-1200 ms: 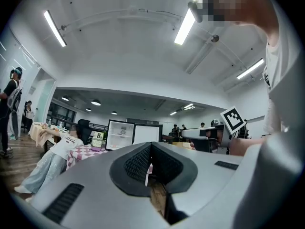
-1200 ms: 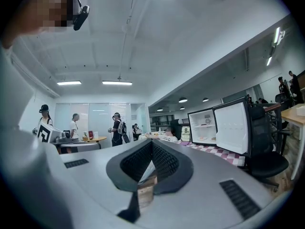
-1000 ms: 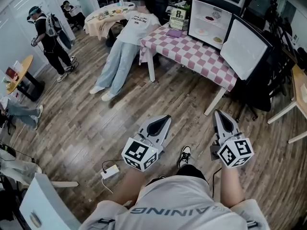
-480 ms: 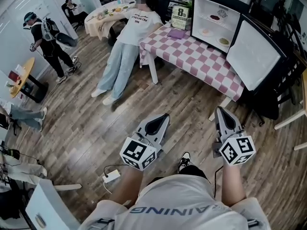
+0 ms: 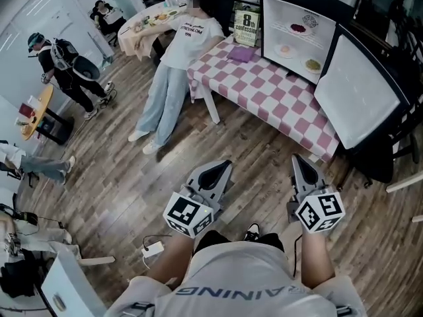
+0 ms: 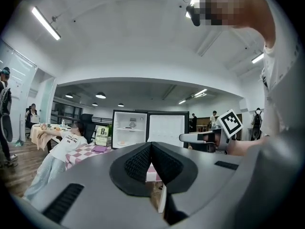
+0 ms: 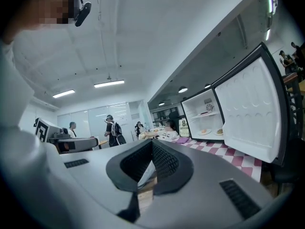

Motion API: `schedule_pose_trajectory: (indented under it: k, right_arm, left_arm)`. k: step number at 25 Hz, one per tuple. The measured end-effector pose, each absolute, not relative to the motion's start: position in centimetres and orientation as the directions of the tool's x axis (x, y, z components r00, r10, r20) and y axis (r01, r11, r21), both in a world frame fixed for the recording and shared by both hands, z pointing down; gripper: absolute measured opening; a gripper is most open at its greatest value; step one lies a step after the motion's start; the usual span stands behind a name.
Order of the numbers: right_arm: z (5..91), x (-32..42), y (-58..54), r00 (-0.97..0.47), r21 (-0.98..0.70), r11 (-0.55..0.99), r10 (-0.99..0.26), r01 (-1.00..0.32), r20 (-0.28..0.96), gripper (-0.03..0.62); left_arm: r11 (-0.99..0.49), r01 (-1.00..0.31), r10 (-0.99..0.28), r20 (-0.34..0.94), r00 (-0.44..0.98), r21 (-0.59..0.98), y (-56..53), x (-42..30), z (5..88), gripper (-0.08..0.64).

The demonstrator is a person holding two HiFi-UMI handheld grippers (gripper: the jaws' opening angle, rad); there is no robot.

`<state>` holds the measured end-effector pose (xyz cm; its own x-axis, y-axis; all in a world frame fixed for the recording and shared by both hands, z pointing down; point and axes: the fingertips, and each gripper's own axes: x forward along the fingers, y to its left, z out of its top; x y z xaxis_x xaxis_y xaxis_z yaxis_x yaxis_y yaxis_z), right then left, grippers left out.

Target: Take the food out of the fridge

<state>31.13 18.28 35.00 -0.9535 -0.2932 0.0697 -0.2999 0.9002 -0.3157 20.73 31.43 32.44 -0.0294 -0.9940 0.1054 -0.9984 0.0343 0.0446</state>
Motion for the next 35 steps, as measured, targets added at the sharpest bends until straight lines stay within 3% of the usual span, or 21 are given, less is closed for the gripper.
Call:
schedule_pose_trajectory:
  k: [16,35]
  right_arm:
    - [36.8,29.1,7.3,-0.904,-0.317,0.849,-0.417,-0.424,0.092,0.018]
    - [34.9,7.6,-1.0,-0.831,-0.246,0.794,-0.535,-0.557,0.155,0.018]
  left_arm:
    - [-0.087,-0.995,-0.991,0.096,0.092,0.052,18.7,16.3,33.3,0.009]
    - [-0.246,-0.964,-0.964,0.077,0.254,0.099,8.2,-6.2,33.0,0.009]
